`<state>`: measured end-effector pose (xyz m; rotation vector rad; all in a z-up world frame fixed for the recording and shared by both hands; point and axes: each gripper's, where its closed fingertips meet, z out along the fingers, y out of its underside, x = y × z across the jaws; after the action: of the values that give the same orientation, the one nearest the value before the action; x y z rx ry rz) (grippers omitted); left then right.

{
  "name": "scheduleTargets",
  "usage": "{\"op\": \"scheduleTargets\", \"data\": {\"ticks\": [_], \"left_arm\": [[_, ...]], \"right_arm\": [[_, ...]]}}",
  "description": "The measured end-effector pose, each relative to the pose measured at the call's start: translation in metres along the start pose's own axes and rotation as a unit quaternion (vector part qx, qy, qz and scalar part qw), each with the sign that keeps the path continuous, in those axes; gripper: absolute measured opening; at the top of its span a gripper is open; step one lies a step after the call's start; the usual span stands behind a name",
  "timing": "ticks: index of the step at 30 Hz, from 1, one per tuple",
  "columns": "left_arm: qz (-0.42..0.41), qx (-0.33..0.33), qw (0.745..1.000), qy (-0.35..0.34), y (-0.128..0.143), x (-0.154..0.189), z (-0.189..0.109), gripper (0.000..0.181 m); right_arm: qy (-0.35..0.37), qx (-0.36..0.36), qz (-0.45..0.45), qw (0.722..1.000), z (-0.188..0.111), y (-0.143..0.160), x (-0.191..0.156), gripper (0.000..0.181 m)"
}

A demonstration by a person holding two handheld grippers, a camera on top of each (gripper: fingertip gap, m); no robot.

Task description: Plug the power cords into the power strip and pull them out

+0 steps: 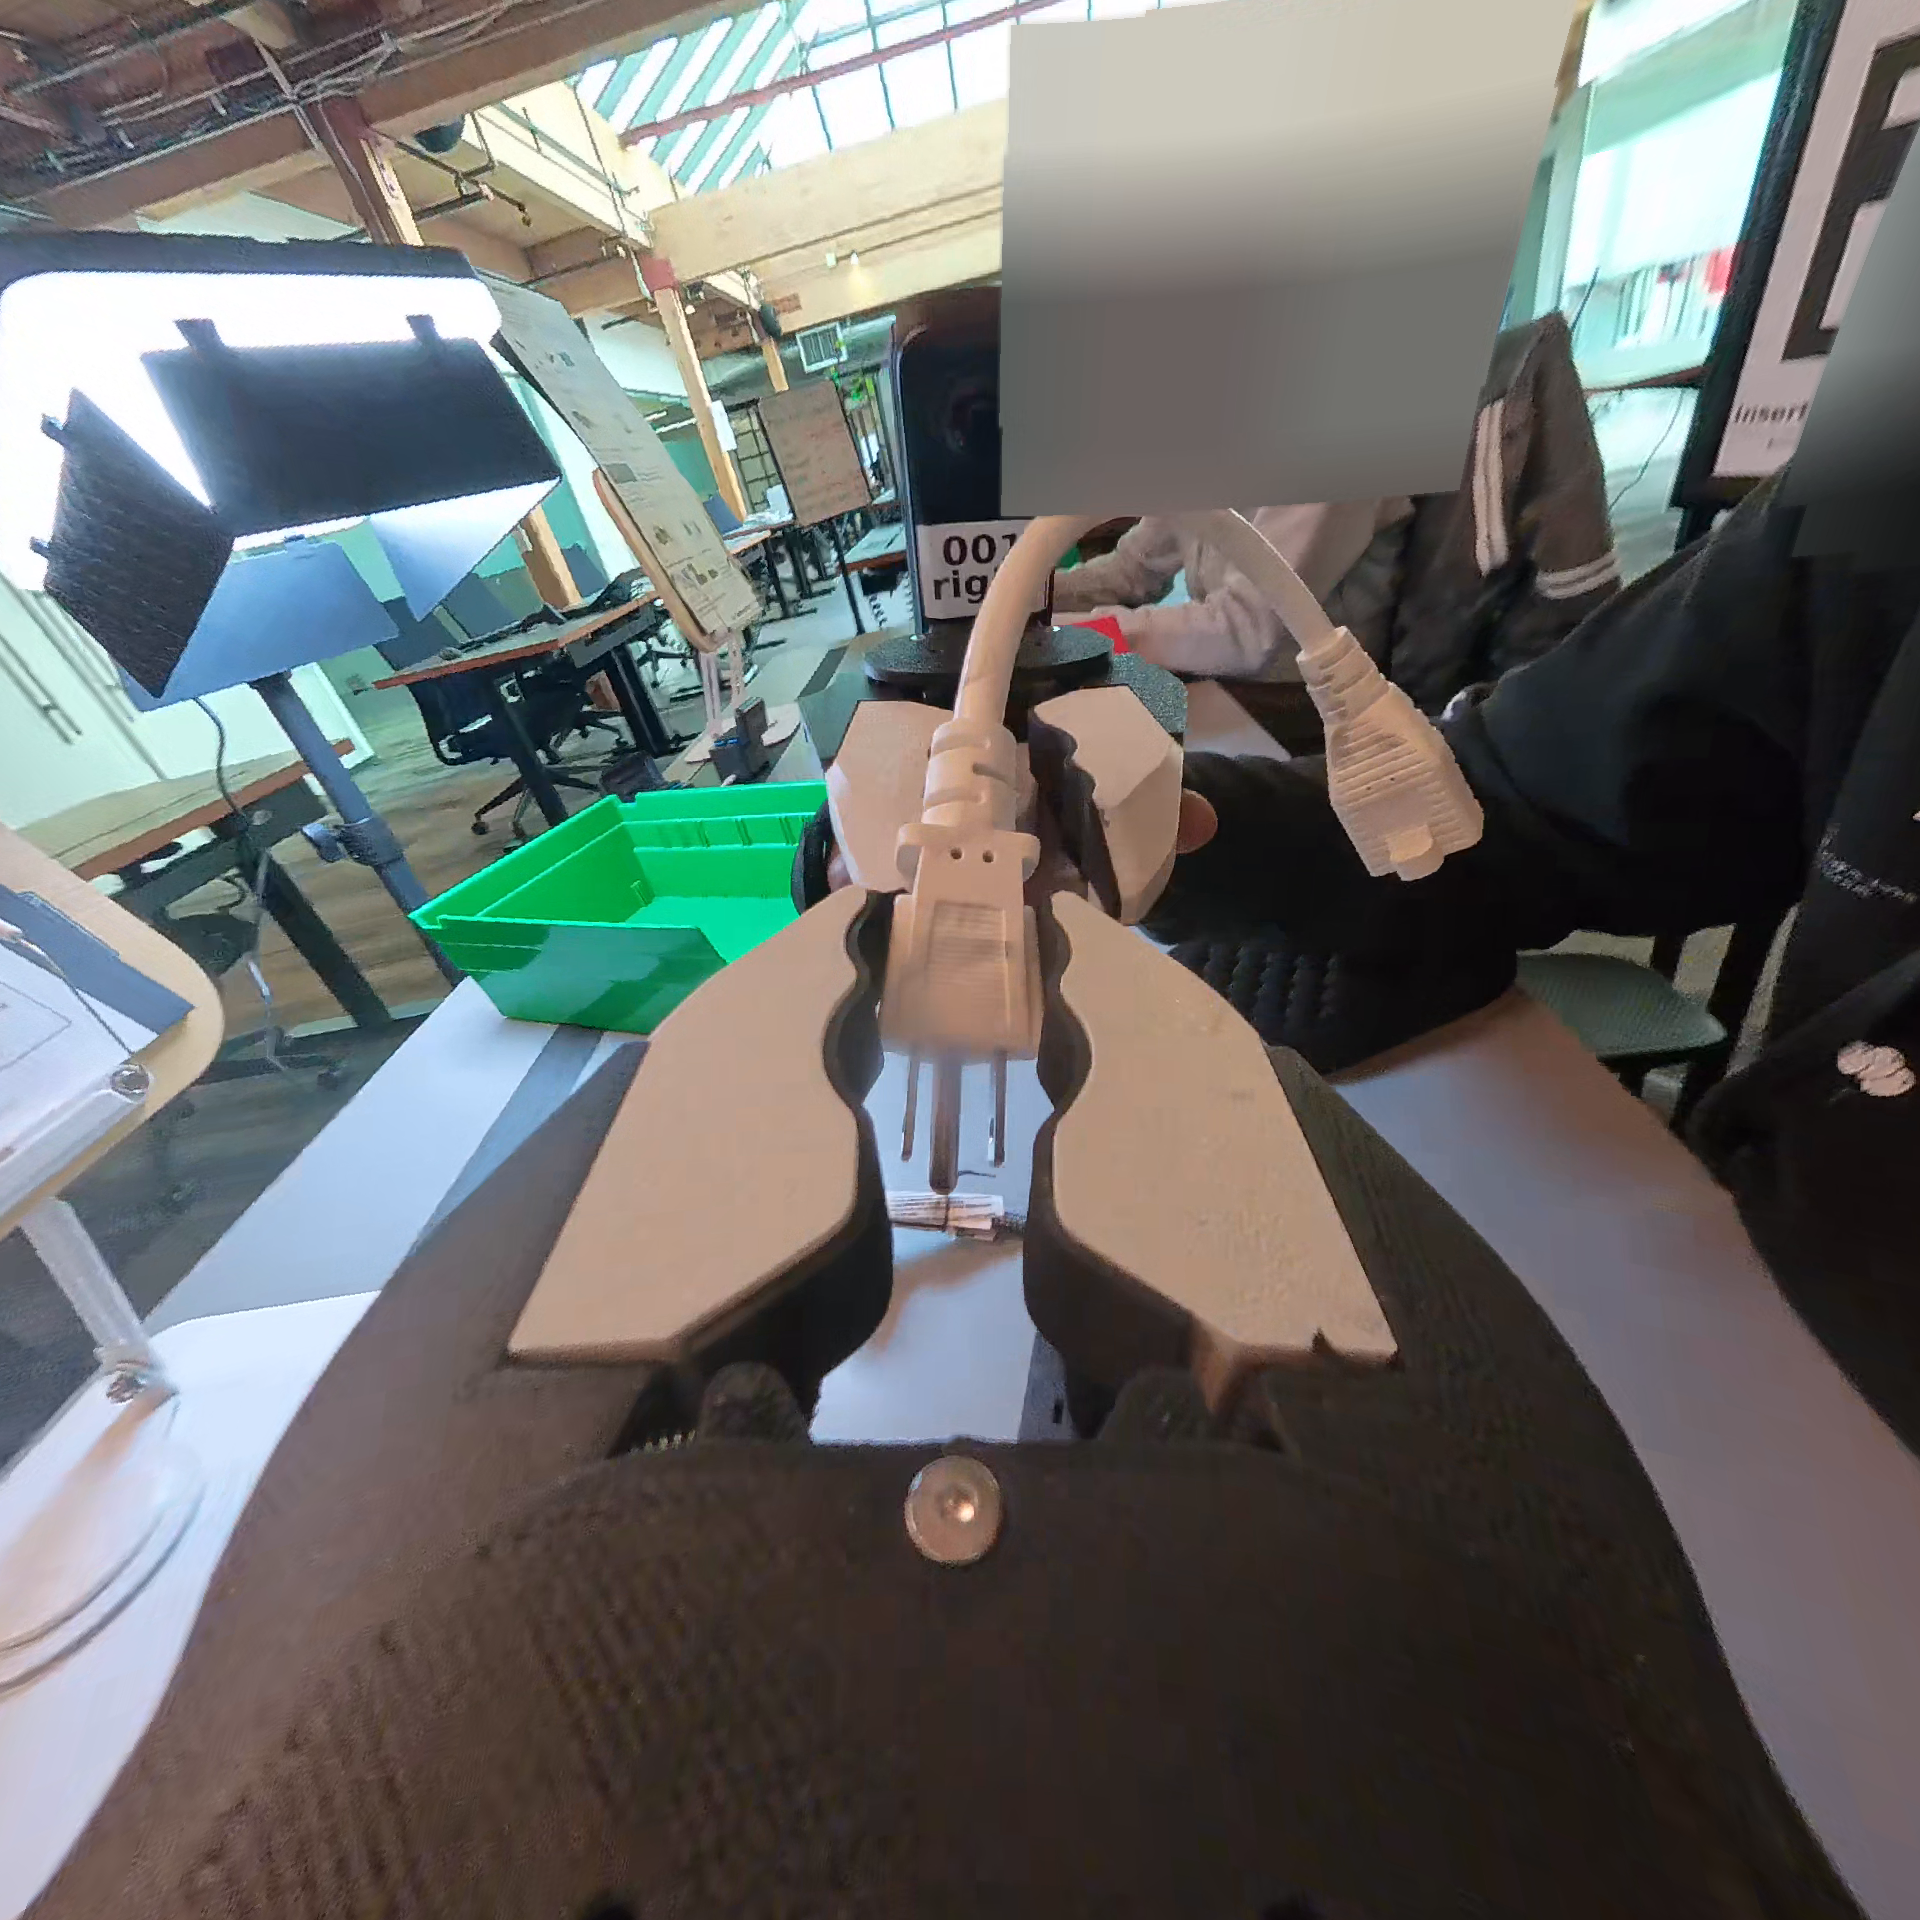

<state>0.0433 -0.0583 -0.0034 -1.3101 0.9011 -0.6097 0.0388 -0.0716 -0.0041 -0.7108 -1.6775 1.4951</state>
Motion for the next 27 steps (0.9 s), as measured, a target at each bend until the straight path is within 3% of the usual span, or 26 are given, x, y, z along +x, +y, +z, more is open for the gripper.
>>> {"op": "scheduleTargets", "data": {"ticks": [4,13,19,27], "left_arm": [[-0.018,-0.005,1.000,0.005,0.009,-0.003,0.000,0.027],[-0.104,-0.027,0.992,0.059,0.035,0.010,0.019,0.027],[-0.182,-0.028,0.981,0.067,0.040,0.007,0.023,0.028],[-0.132,-0.112,0.985,0.029,0.066,0.002,0.022,0.029]], "right_arm": [[0.025,0.011,0.008,1.000,-0.004,-0.008,0.008,0.032],[0.019,-0.099,0.016,0.995,-0.003,0.019,0.006,0.023],[0.007,-0.102,0.109,0.989,-0.009,0.024,0.013,0.023],[0.015,-0.151,0.203,0.967,-0.019,0.043,0.019,0.023]]}}
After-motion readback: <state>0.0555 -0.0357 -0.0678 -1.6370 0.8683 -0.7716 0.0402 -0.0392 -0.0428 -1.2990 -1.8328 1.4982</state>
